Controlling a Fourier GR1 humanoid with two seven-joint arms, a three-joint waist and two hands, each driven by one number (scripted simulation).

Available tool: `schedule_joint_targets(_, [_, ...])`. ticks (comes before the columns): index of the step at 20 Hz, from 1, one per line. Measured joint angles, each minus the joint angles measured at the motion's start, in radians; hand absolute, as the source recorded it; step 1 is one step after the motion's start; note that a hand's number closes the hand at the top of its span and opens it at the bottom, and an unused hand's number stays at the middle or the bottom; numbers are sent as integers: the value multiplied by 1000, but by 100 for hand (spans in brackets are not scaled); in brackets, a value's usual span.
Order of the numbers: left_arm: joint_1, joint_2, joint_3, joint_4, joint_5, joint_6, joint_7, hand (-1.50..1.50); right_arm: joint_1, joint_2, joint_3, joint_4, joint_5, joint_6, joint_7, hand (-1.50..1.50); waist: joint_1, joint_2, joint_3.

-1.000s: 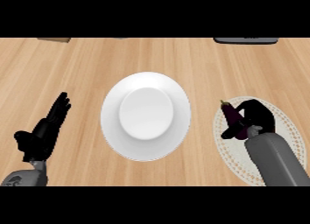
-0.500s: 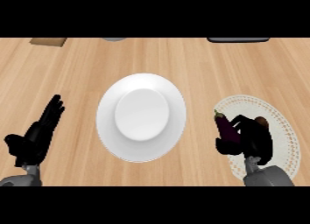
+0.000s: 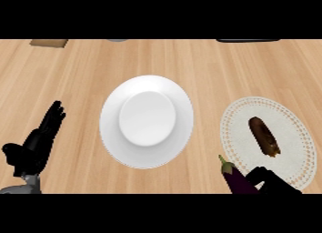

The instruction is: Pick the eggplant from the placemat and place it in the plate

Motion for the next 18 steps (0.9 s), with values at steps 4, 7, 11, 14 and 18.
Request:
schedule_joint_targets(4, [-6,-4,0,18,-6,-4,-13,0,98,-14,101,-194,163,8,51,150,10,4,1])
schedule_joint_targets(7, [-6,-11,-10,1,-12,0,1,0,123,-17,153,-304,285,10,69,150,16,5,1])
schedule_joint_targets(11, [-16,-8,-8,10,-12,-12,-5,0,77,37,235,-386,439,81,100,150,26,8,1])
schedule_joint_targets(14, [-21,-10,-6,5,-11,-20,2,0,8,94,284,-404,472,162,112,150,33,10,2])
schedule_joint_targets(18, [-31,-23,-11,23,-24,-19,-12,0,-164,210,279,-354,472,274,132,150,41,13,2])
